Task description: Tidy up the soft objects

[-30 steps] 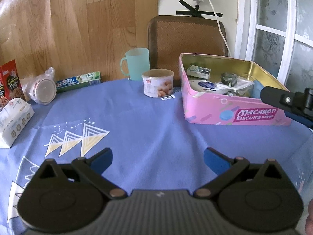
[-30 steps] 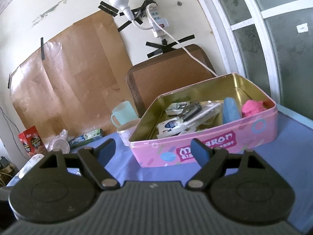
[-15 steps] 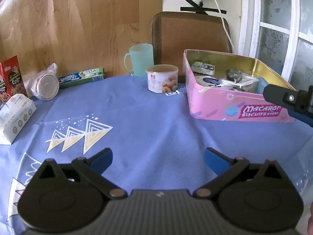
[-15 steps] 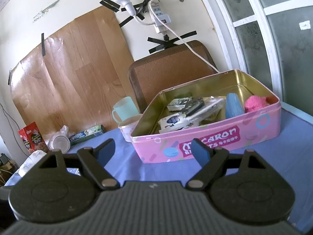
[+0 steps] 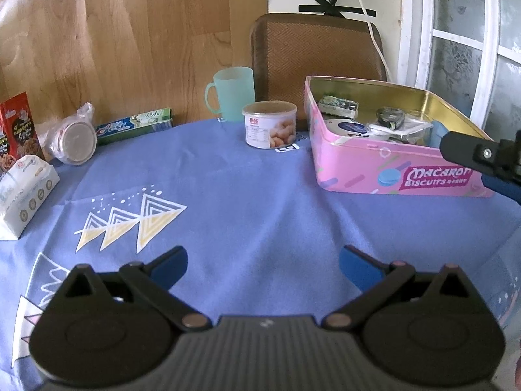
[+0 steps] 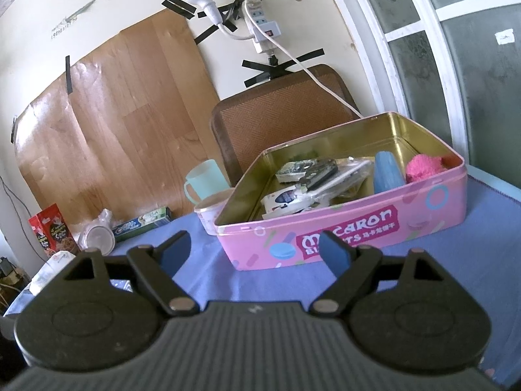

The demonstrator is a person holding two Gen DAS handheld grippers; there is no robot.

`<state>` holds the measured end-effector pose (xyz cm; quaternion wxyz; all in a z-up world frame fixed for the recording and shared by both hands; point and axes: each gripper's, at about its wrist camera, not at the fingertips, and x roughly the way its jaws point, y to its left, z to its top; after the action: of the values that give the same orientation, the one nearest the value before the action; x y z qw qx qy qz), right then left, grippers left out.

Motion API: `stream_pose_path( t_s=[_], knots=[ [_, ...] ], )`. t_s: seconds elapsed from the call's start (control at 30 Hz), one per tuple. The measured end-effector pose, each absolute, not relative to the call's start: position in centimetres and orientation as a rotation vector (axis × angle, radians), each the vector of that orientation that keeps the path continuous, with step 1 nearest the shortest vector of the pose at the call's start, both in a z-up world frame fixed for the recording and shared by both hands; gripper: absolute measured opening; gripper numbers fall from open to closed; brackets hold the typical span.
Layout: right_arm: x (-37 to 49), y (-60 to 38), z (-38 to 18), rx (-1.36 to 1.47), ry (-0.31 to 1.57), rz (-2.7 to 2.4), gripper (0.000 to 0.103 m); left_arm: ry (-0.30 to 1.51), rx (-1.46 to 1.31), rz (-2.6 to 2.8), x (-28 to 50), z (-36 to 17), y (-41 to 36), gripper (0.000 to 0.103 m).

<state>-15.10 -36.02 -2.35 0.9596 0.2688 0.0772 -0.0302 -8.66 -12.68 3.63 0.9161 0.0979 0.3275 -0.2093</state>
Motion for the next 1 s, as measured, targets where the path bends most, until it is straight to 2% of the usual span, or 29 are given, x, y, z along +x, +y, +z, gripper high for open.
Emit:
stream_pose_path(
  t_s=[1.0],
  knots=[
    [-15.01,-36.26,-2.77,0.569,0.155,-0.08,0.088,0.688,0.255,-0.416,-8.73,2.94,-13.5,0.103]
  ],
)
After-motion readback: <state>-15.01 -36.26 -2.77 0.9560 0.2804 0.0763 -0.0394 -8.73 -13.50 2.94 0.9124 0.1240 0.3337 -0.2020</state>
